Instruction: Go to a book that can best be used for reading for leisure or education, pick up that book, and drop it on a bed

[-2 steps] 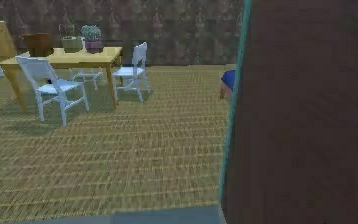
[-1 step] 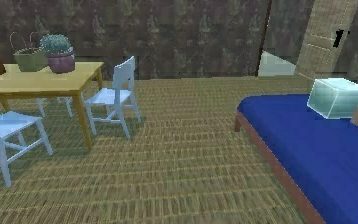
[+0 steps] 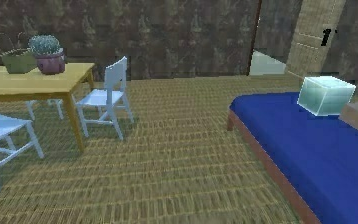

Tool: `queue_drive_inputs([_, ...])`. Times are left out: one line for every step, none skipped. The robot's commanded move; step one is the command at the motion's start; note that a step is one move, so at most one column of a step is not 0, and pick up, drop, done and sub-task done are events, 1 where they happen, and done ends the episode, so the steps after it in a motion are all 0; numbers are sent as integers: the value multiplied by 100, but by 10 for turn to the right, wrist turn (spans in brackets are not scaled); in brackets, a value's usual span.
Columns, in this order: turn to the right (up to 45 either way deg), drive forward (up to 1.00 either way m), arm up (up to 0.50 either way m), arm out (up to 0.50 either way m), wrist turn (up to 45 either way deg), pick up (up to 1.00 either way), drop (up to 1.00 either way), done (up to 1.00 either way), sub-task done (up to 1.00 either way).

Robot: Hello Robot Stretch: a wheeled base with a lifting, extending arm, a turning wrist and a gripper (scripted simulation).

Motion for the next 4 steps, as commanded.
queue_drive_inputs([-450, 0, 0, 0, 0, 0, 0, 0, 0])
queue_drive_inputs([-450, 0, 0, 0, 0, 0, 0, 0, 0])
queue_drive_inputs([-60, 0, 0, 0, 0, 0, 0, 0, 0])
queue_drive_inputs([0, 30, 0, 0, 0, 0, 0, 0, 0])
